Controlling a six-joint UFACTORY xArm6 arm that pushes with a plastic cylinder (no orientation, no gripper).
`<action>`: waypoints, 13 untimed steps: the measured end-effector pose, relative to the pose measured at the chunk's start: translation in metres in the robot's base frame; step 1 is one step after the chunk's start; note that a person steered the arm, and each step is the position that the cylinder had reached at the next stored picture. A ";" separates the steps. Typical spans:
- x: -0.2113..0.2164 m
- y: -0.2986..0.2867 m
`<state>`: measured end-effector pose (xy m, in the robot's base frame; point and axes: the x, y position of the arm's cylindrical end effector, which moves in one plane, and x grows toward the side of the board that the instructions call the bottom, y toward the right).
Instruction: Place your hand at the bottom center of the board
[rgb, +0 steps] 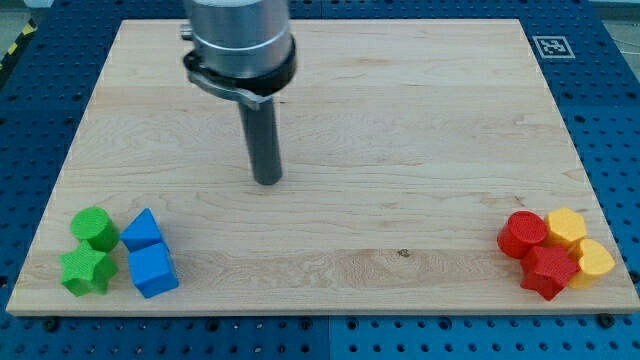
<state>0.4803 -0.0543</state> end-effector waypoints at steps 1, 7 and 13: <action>0.008 0.019; 0.094 0.055; 0.138 0.101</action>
<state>0.6182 0.0470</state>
